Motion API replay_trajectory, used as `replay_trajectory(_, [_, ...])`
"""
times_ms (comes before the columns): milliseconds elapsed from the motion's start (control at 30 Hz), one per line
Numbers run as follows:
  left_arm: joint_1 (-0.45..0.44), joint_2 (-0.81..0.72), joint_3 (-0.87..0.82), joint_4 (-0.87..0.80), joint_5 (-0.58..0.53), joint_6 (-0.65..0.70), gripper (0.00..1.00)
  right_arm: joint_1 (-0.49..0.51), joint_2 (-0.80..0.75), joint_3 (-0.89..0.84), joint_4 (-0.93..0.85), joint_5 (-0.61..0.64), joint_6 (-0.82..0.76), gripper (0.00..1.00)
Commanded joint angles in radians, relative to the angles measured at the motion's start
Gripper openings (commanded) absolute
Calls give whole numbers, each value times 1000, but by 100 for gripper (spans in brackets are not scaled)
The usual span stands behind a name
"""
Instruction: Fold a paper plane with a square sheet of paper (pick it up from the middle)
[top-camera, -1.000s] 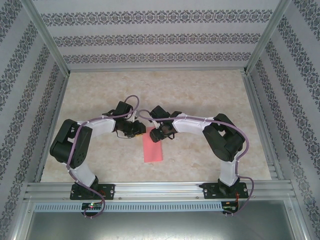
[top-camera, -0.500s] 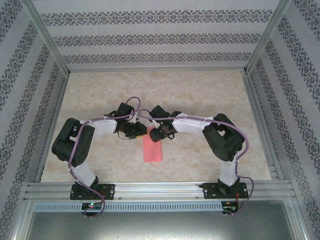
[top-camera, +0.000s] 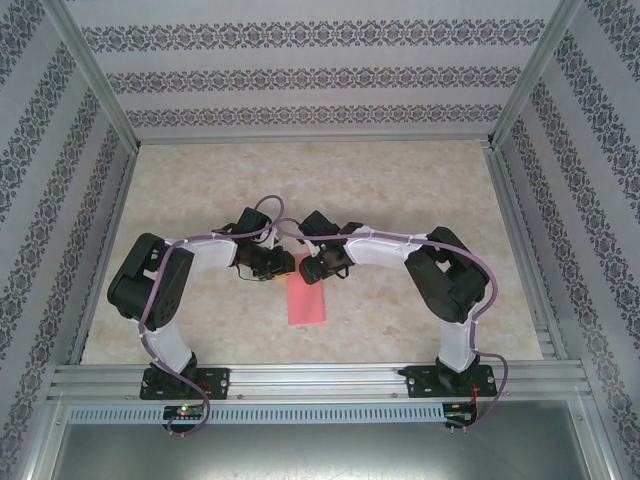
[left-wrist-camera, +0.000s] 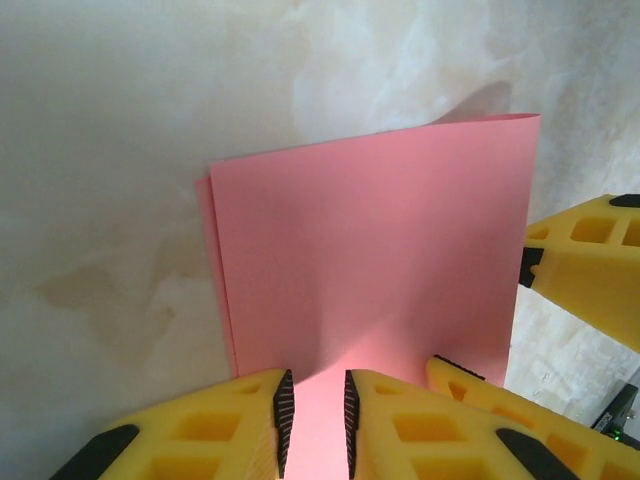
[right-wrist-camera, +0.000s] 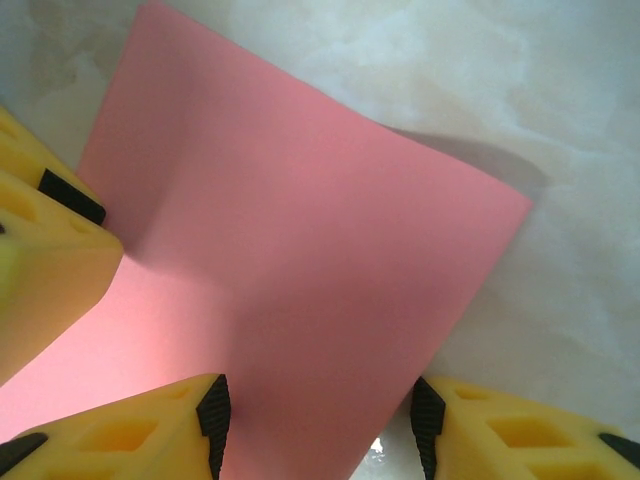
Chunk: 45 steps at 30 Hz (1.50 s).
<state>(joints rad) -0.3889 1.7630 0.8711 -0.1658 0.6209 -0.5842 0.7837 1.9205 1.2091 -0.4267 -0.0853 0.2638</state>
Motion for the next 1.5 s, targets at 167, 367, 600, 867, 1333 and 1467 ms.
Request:
replay_trajectory(167, [-25,94,-2,-110,-154,92,26,-9,-32,-23,45,-6,10,57])
replay_trajectory(367, [-31,125,13,-138,-206,122,25,-73,-156,-93,106,-114,75,58])
replay_trajectory(600, [-43,147,19,-152,-242,141,25,-104,-246,-197,241,-308,250,47])
replay_trajectory(867, [-53,157,27,-174,-281,159,25,-116,-139,-220,343,-414,352,19])
replay_trajectory(1333, [-63,179,42,-228,-373,197,25,-186,-17,-245,348,-361,274,6])
replay_trajectory(1467, [-64,183,42,-233,-377,203,25,-206,-45,-274,308,-313,253,4])
